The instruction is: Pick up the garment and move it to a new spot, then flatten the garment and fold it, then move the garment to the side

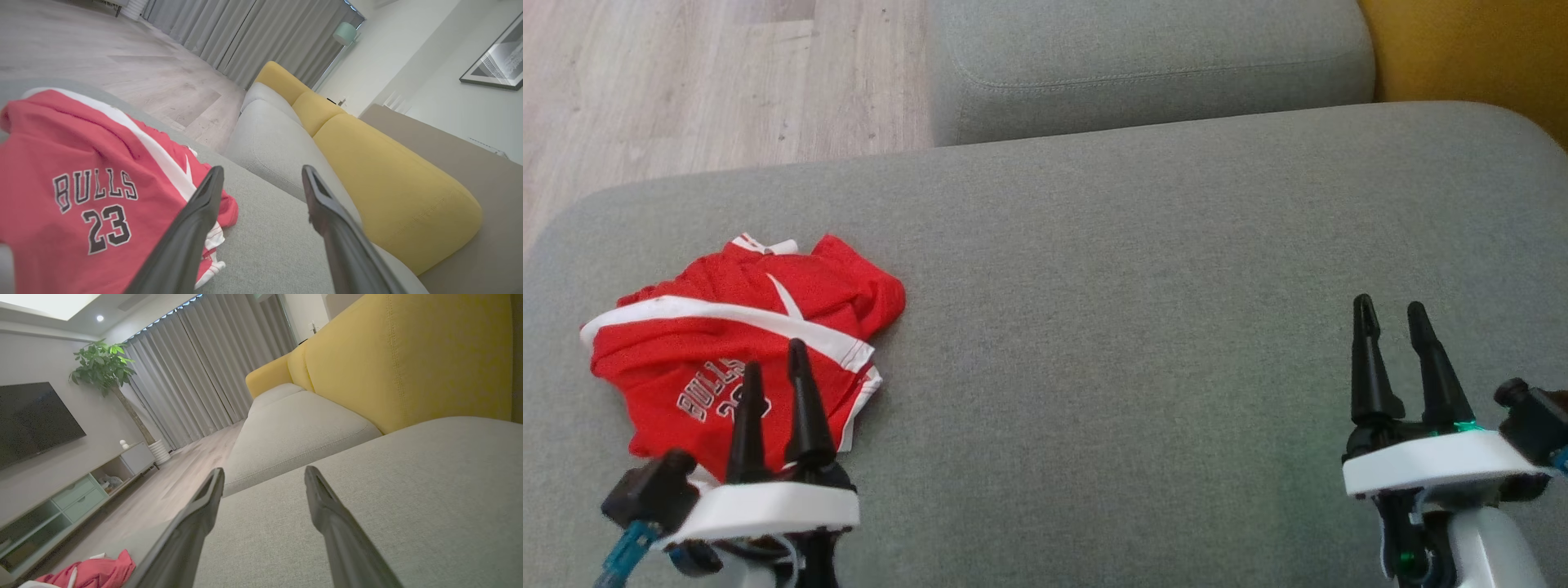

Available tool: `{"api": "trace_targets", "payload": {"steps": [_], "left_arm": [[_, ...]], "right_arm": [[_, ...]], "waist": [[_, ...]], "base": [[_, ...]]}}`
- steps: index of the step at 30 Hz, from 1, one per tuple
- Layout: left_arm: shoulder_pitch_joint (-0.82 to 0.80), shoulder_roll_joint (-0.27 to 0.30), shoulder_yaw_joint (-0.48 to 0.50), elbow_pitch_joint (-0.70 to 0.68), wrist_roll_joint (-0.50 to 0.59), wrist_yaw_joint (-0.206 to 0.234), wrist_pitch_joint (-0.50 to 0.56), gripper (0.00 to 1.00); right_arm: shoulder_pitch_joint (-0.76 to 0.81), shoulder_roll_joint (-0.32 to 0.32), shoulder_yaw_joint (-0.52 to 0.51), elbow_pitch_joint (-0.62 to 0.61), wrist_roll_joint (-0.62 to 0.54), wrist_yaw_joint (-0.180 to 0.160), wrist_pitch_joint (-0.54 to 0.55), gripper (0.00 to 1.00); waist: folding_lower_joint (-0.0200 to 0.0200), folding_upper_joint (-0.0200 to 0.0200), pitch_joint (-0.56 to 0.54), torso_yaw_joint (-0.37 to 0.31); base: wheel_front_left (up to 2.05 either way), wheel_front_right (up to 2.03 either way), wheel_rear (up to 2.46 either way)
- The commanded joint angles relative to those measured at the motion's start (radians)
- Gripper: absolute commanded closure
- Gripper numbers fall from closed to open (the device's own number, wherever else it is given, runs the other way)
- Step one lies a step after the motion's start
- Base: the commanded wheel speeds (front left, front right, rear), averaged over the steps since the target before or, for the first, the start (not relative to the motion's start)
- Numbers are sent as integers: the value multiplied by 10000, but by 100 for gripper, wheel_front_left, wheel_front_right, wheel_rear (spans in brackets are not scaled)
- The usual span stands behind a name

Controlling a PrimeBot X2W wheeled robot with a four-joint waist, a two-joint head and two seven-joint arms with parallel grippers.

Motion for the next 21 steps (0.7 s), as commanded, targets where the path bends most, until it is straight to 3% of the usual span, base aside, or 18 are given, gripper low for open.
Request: {"api": "trace_targets", "payload": {"steps": [1, 10, 21], "left_arm": [[-459, 50, 30, -427, 647, -47, -189, 0], [-586, 106, -564, -358, 2723, -101, -482, 0], [-579, 113, -759, -203, 3706, 118, -776, 0]], "right_arm": [[-420, -76, 243, -378, -611, -5, -198, 0], [-400, -83, 533, -467, -2366, -5, -493, 0], [-410, -91, 678, -624, -3850, -6, -788, 0]], "waist": [[0, 0, 13, -25], [0, 0, 77, -167], [0, 0, 136, -299]], "base": [[0, 0, 0], [0, 0, 0], [0, 0, 0]]}}
